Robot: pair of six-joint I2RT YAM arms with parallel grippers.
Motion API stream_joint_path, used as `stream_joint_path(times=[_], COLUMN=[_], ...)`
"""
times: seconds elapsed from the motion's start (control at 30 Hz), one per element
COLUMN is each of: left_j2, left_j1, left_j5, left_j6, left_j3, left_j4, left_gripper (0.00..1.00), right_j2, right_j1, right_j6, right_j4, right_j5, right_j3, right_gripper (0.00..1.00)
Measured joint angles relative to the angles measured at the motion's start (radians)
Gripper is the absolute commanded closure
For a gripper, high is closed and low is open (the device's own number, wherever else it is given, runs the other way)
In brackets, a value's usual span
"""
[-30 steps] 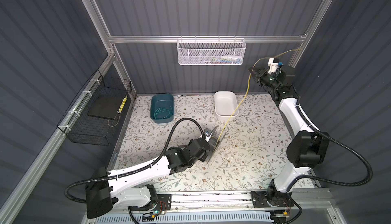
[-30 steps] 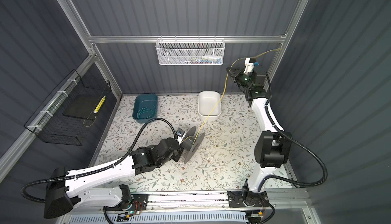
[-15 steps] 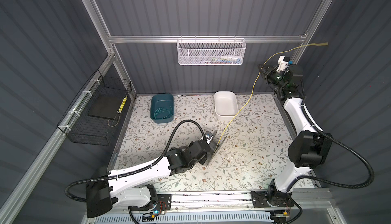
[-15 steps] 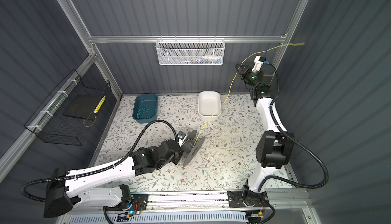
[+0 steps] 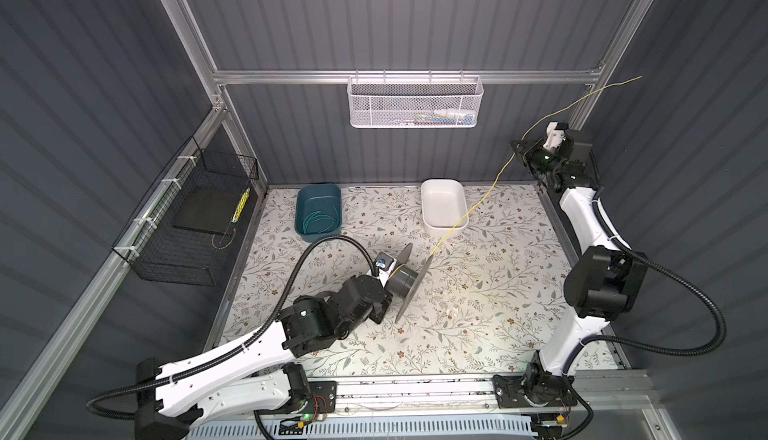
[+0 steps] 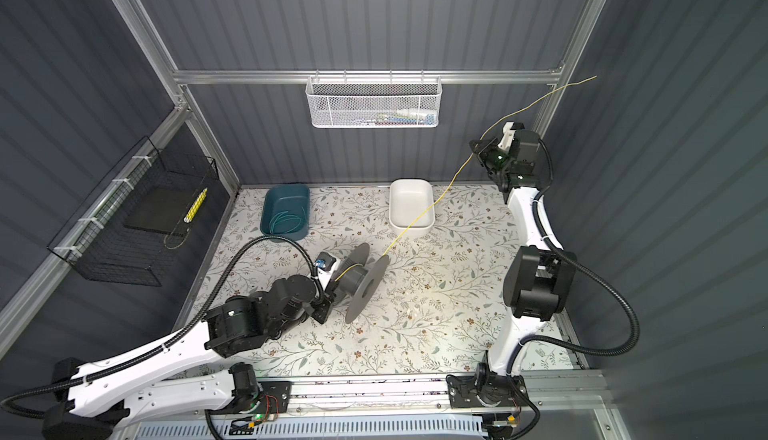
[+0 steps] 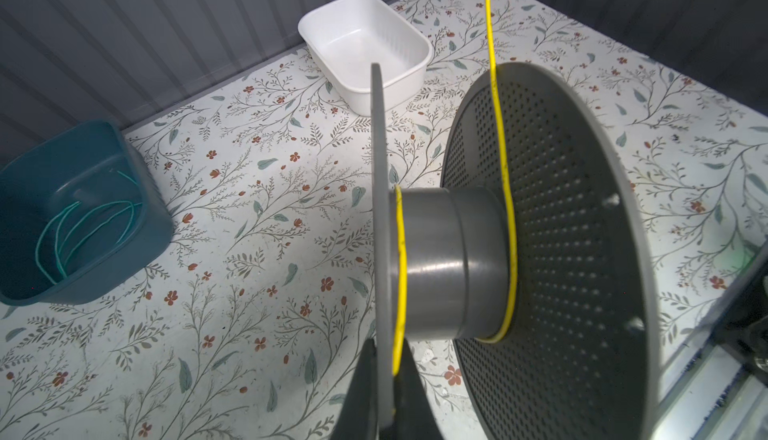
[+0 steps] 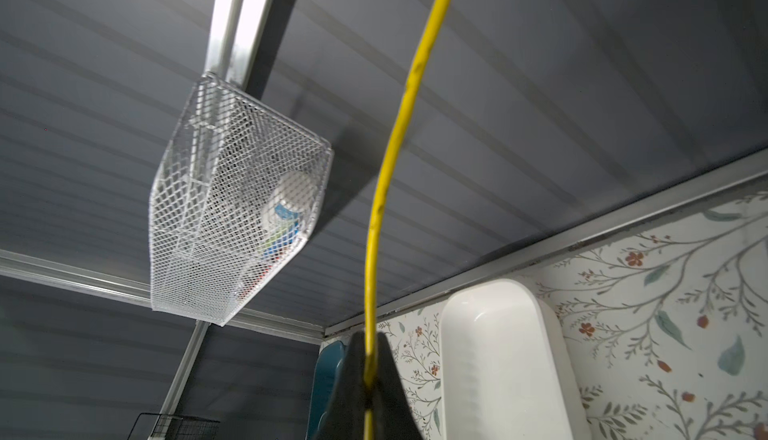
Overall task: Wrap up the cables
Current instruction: 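Rotate the spool with the left gripper to wind cable while right holds taut, then bring the right gripper with cable over the spool toward the left gripper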
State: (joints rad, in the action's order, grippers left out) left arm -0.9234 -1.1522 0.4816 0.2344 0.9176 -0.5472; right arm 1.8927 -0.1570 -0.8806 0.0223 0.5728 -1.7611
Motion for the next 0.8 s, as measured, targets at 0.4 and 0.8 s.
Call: stream_joint_path(times=[0.4, 0.8], left_j2=[0.011, -0.207], left_j1=[0.0, 0.223], left_j5=[-0.048, -0.023], left_j6=[-0.003, 0.037], left_j3=[0.26, 0.544], left_j4=[-0.12, 0.009], left_gripper=[1.0, 1.0], right_j2=[-0.092, -0.296], right_j1=[0.025, 0.291], right_j6=[-0.007, 0.023], right_j4=[0.209, 0.42], right_j5=[-0.143, -0.414], right_j3=[0.467, 0.896], right_gripper=[1.0, 1.0])
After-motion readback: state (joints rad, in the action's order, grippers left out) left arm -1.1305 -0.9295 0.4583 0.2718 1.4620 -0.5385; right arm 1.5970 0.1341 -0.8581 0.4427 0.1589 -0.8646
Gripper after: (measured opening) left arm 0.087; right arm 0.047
